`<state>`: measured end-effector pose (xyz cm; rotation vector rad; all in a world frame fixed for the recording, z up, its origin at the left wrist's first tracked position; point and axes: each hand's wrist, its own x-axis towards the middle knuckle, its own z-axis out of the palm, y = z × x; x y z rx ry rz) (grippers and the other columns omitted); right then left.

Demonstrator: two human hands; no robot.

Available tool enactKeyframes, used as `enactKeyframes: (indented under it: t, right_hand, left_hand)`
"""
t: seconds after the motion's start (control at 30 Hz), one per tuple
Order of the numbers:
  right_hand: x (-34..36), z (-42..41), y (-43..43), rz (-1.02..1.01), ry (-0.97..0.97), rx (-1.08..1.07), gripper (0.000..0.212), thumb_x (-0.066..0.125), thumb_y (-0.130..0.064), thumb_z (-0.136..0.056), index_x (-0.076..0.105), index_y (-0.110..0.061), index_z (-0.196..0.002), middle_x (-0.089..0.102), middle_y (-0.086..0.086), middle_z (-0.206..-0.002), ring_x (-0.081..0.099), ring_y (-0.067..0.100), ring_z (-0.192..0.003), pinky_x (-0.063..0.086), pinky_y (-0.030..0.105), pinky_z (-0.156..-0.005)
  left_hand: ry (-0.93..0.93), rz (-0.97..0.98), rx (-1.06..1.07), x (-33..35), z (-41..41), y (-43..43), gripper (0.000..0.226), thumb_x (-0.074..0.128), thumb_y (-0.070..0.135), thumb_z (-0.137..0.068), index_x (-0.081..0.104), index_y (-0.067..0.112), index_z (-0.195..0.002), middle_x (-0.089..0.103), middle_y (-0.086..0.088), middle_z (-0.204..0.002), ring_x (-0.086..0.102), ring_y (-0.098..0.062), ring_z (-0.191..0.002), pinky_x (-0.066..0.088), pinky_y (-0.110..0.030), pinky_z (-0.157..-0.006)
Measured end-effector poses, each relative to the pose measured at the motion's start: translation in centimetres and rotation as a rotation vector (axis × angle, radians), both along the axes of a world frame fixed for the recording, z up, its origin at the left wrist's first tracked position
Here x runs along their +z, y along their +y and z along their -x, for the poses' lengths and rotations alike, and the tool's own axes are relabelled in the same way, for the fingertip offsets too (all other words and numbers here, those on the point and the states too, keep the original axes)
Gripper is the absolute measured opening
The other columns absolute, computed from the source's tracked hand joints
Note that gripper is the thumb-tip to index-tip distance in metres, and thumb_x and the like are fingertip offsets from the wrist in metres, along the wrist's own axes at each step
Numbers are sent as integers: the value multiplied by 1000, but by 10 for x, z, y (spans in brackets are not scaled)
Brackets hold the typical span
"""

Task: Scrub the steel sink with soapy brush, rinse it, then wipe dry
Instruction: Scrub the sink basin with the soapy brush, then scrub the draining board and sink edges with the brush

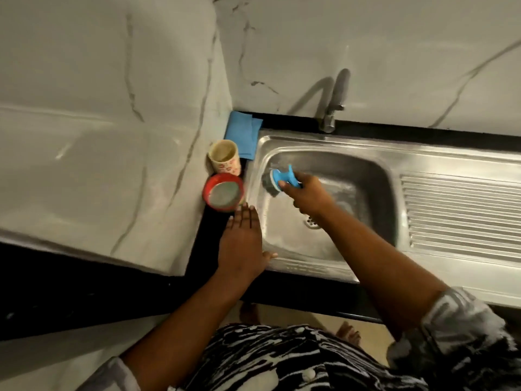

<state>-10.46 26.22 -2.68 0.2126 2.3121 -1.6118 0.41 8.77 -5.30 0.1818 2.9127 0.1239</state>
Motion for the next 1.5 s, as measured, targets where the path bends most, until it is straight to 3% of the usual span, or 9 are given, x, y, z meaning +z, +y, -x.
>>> enactKeyframes:
  t: [0.17, 0.3, 0.47, 0.57, 0.63, 0.8, 1.0, 1.3, 1.5]
  right_hand:
    - [-15, -69, 171, 503, -337, -175, 17, 60, -35, -102, 55, -22, -92, 40, -4, -68, 26, 3, -46, 22, 16, -36]
    - [-19, -139, 322, 496, -327, -290, 16, 57, -35, -103, 57, -21, -95, 40, -3, -69, 26, 4, -47, 21, 17, -37]
    - [-17, -212, 484, -184, -212, -324, 30, 71, -41, -95, 70, -20, -116, 61, 3, -81, 52, 16, -60, 42, 29, -55]
    - [-18, -240, 557, -763, -144, -272, 55, 73, -54, -89, 62, -26, -135, 73, 11, -102, 69, 32, -92, 50, 35, -74]
    - [-17, -251, 589, -1011, -138, -238, 59, 67, -59, -91, 57, -29, -140, 72, 15, -104, 69, 38, -92, 57, 44, -74]
    - [-13, -249, 568, -1030, -278, -50, 53, 62, -56, -95, 53, -31, -141, 71, 14, -109, 69, 35, -97, 57, 44, -79]
    - [-23, -211, 388, -835, -164, 240, 37, 56, -33, -103, 48, -26, -139, 71, 7, -110, 71, 30, -95, 50, 39, -69]
    - [-3, -240, 582, -1216, -407, -199, 34, 36, -28, -108, 55, -17, -134, 68, 21, -111, 67, 42, -100, 55, 48, -85]
    - [-8, -212, 398, -916, -298, 42, 37, 51, -32, -105, 50, -23, -141, 70, 10, -115, 69, 32, -102, 52, 42, -76]
  left_hand:
    - [-71, -119, -172, -6, -19, 135, 130, 70, 76, -83, 3, 3, -168, 4, -19, -176, 9, -28, -164, 10, -38, -132]
    - [-154, -132, -327, -3, -41, 269, 132, 69, 82, -79, 10, 4, -168, 10, -16, -176, 13, -26, -163, 14, -38, -133]
    - [-223, -38, -376, -3, -56, 378, 142, 84, 73, -71, 8, 3, -168, 9, -16, -176, 15, -27, -163, 14, -38, -132]
    - [-263, 72, -336, -1, -50, 403, 157, 94, 67, -58, 2, 1, -167, 4, -19, -176, 10, -29, -164, 10, -38, -132]
    - [-279, 122, -294, 0, -46, 410, 167, 96, 68, -49, -1, 0, -167, 2, -20, -176, 8, -31, -164, 10, -40, -133]
    - [-311, 158, -200, -1, -42, 418, 181, 97, 68, -30, 1, -1, -166, 4, -21, -175, 12, -32, -163, 16, -42, -133]
    - [-275, 138, -148, -1, -41, 424, 169, 105, 49, -40, 4, -2, -166, 11, -21, -175, 18, -32, -162, 22, -44, -132]
    - [-332, 118, -186, 4, -40, 410, 179, 94, 71, -32, 0, 0, -166, 4, -19, -175, 13, -31, -163, 21, -43, -132]
    - [-317, 83, -232, 5, -37, 407, 178, 98, 68, -34, 0, -1, -166, 3, -21, -175, 13, -32, -163, 16, -41, -132]
